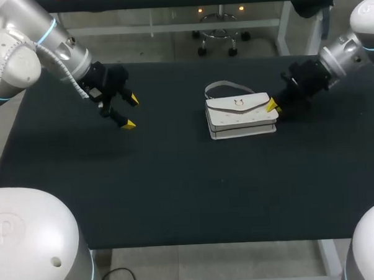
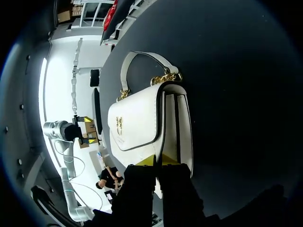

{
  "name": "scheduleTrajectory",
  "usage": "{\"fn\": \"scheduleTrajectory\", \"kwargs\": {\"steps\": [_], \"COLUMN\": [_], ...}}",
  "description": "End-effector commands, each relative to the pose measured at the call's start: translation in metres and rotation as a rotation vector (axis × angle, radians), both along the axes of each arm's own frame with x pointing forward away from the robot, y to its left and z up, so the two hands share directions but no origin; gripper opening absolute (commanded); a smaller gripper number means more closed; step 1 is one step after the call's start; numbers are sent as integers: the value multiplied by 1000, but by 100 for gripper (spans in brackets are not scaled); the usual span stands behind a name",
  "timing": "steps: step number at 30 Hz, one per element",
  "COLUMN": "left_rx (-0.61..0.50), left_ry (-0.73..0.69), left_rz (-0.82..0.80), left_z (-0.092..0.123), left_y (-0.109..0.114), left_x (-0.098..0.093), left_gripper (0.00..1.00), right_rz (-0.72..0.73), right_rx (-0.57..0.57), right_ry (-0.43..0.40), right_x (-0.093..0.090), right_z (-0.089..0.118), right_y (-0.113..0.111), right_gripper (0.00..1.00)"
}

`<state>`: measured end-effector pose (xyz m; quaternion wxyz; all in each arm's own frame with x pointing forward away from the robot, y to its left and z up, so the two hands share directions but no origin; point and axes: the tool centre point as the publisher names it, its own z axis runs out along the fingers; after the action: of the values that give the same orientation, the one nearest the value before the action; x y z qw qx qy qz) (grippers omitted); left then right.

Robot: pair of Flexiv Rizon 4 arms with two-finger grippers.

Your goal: Pick up the bag, open it, inspect its contents, close it, and place it on the opposite side

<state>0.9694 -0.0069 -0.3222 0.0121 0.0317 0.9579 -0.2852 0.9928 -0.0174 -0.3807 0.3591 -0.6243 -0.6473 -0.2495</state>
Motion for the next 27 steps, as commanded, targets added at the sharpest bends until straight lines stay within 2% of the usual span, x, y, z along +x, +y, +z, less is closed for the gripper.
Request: {"fn": "scheduleTrajectory", "kwargs": {"steps": [1,18,27], "left_rx": [-3,-3,-3], "left_ry": [-3,-3,-3], "left_rz": [1,1,1], "left_z": [-1,-1,-1], "left_y": [0,0,0], "left_x": [0,0,0], "left_gripper": [100,100,100], "right_rz": [-27,-47,-127], "right_rx": [-21,11,27], "right_ry": [-37,-66,-74], "right_x": [-19,-46,-57], "right_z": [-2,2,8], "right_y": [25,83,100], "right_gripper": [0,0,0]}}
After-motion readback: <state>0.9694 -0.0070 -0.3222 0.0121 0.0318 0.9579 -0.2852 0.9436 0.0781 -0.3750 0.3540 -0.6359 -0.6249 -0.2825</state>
